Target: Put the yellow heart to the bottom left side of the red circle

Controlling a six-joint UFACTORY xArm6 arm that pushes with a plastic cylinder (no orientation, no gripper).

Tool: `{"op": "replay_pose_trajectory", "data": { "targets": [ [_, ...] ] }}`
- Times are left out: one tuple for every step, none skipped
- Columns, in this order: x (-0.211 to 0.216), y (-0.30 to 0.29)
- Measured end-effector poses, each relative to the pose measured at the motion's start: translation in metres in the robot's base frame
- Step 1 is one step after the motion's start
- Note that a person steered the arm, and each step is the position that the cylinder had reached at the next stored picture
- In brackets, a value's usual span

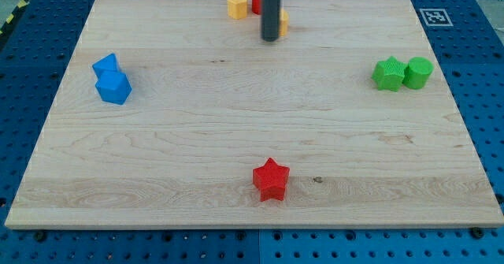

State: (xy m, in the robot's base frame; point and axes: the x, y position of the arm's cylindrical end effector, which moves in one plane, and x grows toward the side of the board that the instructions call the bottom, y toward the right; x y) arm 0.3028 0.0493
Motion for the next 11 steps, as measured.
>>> {"op": "replay_pose_trajectory", "data": {
  "targets": [
    [0.0,0.049],
    [0.0,0.06],
    [-0.002,0.054],
    [-0.014,0.034],
    [-0.023,0.023],
    [-0.026,0.013],
    [-0.032,-0.008],
    [-0.029,-0.009],
    [0.01,-0.017],
    [0.016,-0.07],
    [0.001,-0.155]
  ]
}}
